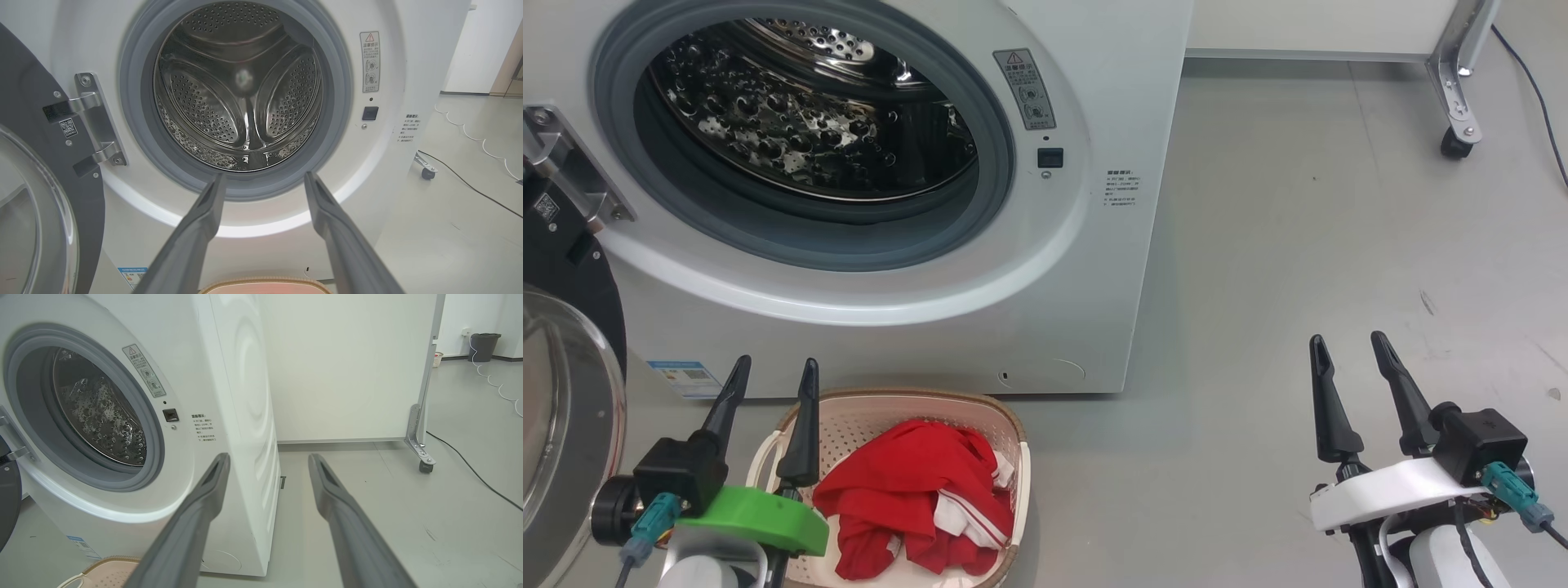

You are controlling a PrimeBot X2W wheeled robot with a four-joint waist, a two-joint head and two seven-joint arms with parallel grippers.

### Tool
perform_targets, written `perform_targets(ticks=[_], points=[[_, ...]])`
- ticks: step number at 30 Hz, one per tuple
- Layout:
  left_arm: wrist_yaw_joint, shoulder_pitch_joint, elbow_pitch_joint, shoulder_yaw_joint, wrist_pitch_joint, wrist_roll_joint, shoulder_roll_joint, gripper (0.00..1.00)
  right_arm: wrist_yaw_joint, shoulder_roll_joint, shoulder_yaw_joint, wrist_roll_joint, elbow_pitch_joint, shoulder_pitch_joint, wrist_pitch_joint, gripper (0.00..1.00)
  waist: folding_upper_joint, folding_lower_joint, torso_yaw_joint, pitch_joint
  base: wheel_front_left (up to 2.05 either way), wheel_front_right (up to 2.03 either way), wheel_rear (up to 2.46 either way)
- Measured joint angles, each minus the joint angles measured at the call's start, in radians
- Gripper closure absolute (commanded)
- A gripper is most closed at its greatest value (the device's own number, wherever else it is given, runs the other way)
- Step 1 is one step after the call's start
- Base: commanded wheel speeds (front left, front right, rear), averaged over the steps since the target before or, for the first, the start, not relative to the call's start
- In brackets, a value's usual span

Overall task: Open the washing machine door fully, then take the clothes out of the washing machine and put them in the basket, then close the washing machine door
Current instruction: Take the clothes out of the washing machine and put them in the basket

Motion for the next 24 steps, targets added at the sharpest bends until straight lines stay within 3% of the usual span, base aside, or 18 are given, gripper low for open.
perform_targets(ticks=[24], points=[[0.0, 0.017, -0.031, -0.001, 0.0, 0.003, -0.003, 0.0, 0.0, 0.0, 0.004, 0.0, 0.001, 0.0, 0.0, 0.0, 0.0, 0.0, -0.006, 0.004, 0.0, 0.0, 0.0]])
